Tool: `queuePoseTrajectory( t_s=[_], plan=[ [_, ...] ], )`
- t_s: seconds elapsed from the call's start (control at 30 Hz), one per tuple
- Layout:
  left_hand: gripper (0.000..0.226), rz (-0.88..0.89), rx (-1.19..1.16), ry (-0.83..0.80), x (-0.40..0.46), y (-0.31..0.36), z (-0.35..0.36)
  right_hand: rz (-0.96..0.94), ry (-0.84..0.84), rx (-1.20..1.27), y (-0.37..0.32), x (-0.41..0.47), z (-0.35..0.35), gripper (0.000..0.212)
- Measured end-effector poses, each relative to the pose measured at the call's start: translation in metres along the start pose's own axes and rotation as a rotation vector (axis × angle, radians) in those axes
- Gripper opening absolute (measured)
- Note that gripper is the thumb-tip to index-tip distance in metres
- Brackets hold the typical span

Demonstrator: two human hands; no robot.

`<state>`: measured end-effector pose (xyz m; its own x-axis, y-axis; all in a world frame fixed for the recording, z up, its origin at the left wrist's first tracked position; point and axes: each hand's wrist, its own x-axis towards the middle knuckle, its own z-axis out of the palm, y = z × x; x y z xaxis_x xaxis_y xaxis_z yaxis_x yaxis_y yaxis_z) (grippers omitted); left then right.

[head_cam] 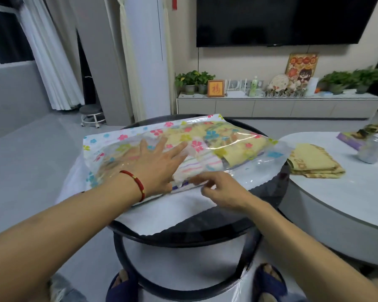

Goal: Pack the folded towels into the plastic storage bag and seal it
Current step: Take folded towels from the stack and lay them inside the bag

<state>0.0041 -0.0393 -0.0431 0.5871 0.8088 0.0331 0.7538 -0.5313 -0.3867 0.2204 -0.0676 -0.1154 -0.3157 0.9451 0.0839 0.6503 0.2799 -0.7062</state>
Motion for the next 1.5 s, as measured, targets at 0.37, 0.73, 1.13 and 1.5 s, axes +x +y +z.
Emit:
queuePoseTrajectory(
  t_s=[0.37,0.73,1.13,1.5],
  plan=[
    [0.063,0.208,0.309,0.041,0.082,0.076,0.016,0.6,0.626,-0.099,0.19,-0.095,-0.151,0.028],
    [0.086,0.187,0.155,0.189,0.144,0.098,0.016,0.849,0.57,-0.343,0.3,-0.032,-0.217,0.053],
    [0.104,0.209,-0.6,0.157,0.149,0.078,0.006,0.821,0.686,0.129,0.315,-0.007,-0.249,0.051],
    [0.111,0.268,-0.601,0.082,0.13,0.066,-0.038,0.442,0.654,0.893,0.205,-0.124,-0.245,0.048]
  ],
)
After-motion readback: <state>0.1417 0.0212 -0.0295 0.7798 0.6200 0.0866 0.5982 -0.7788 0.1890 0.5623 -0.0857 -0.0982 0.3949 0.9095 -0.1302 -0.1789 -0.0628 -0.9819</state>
